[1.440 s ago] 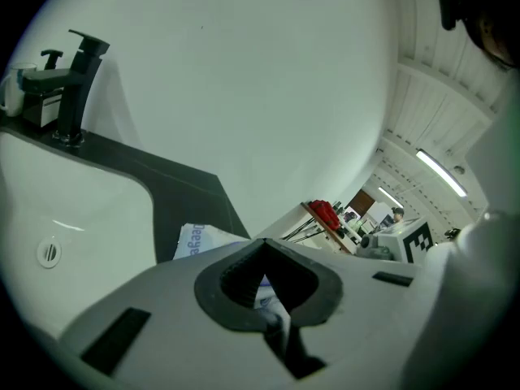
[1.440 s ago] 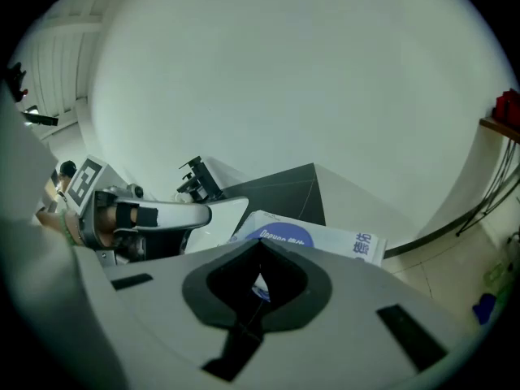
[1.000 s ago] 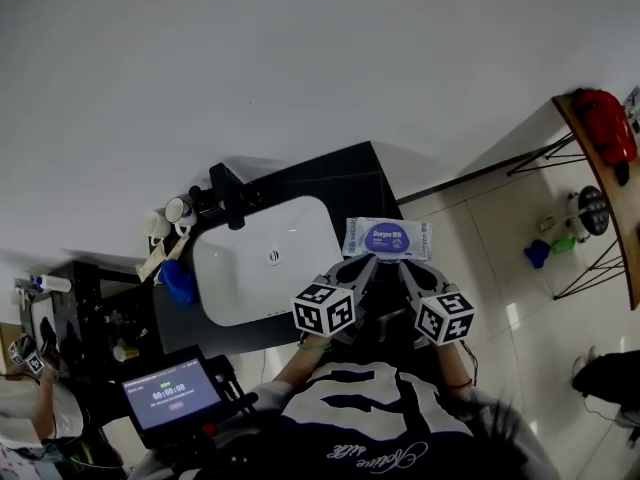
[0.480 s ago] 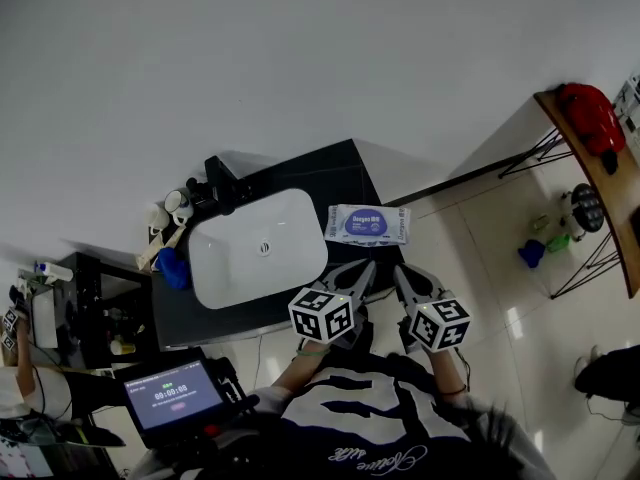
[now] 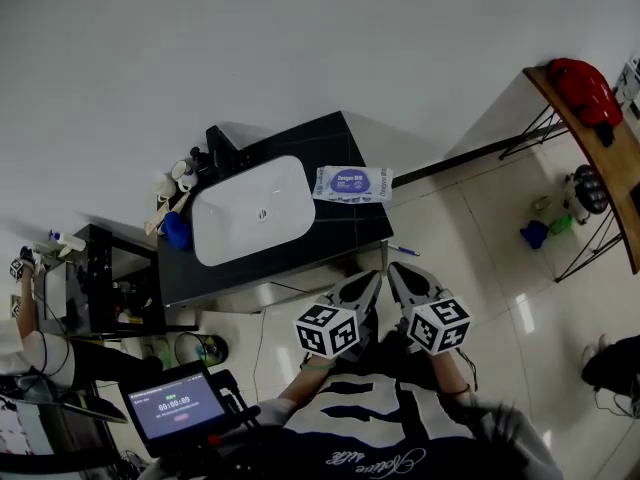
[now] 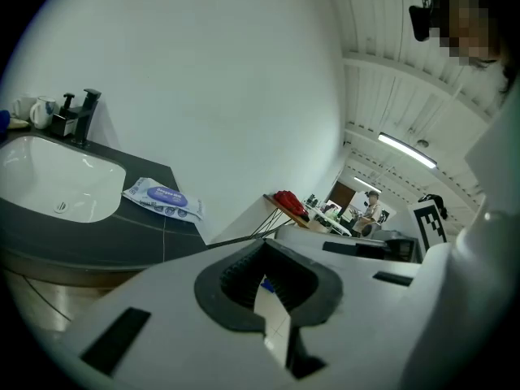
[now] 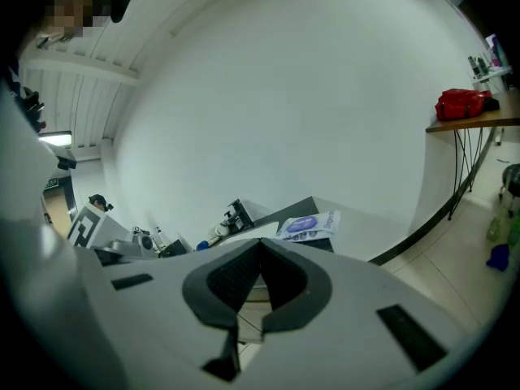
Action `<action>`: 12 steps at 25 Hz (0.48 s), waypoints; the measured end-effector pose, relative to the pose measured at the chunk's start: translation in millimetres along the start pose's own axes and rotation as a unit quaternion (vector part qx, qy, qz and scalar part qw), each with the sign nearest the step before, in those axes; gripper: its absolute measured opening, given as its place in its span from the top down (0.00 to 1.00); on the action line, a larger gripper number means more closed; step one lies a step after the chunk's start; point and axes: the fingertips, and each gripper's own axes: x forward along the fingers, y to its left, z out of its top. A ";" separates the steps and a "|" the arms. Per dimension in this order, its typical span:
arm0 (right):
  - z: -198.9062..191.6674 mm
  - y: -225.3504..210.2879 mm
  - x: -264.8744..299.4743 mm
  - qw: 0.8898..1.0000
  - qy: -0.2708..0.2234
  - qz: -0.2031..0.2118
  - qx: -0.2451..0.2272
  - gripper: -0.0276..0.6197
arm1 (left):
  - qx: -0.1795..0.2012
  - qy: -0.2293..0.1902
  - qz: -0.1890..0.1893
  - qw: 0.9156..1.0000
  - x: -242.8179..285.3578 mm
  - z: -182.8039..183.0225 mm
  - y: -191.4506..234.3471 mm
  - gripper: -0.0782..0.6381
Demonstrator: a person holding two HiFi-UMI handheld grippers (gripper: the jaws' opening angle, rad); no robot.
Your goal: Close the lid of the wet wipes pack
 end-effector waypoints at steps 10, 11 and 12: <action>-13.0 14.5 11.7 1.000 0.004 0.023 0.005 0.96 | 0.020 -0.017 0.028 0.999 -18.7 3.9 8.2 0.89; -12.2 18.3 10.3 1.000 0.001 0.024 0.004 0.96 | 0.022 -0.021 0.029 0.999 -23.7 5.0 7.9 0.89; -10.7 22.8 9.6 1.000 -0.003 0.025 0.003 0.96 | 0.023 -0.025 0.030 0.999 -29.0 6.7 7.4 0.89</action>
